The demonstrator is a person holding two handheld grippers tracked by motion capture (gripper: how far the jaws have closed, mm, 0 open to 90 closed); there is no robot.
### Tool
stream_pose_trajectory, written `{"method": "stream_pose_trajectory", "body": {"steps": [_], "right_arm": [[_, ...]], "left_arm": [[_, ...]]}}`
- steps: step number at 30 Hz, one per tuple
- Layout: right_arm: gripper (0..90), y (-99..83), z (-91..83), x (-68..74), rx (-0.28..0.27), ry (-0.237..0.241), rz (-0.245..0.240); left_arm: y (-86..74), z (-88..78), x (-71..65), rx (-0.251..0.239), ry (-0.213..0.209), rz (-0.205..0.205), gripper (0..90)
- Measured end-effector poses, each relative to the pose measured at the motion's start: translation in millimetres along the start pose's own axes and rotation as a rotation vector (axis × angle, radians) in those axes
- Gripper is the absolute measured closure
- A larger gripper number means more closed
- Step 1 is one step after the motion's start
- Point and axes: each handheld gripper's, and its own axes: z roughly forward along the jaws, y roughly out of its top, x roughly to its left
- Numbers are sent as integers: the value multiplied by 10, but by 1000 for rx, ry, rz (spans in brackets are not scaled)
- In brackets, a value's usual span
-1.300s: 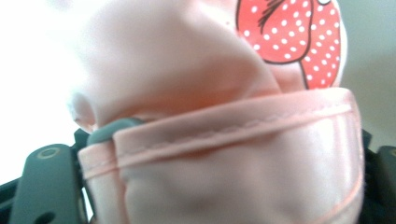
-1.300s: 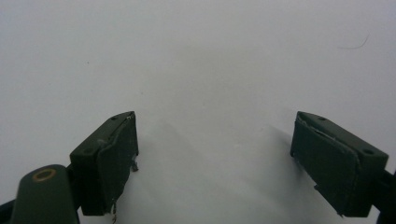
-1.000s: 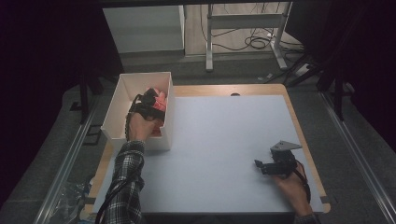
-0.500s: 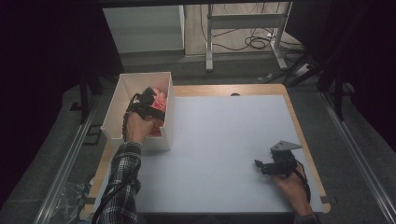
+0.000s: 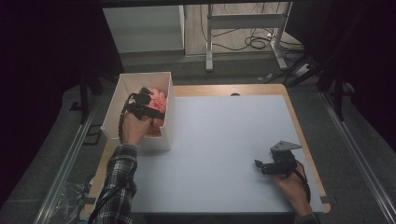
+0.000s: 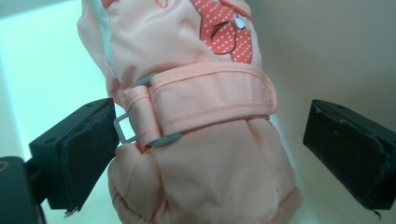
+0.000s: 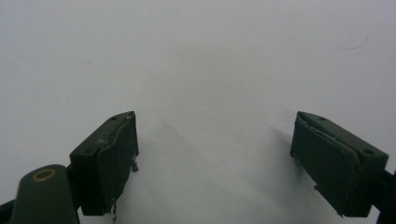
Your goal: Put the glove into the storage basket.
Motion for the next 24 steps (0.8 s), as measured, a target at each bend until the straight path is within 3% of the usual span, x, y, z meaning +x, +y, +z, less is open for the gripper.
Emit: {"method": "stream_pose_trajectory", "body": {"steps": [12, 24], "right_arm": [[153, 0, 0, 0, 0, 0, 0], [153, 0, 0, 0, 0, 0, -1]], "left_arm": [[-45, -180, 53, -72, -20, 2, 29], [-118, -356, 19, -149, -45, 50, 30]]}}
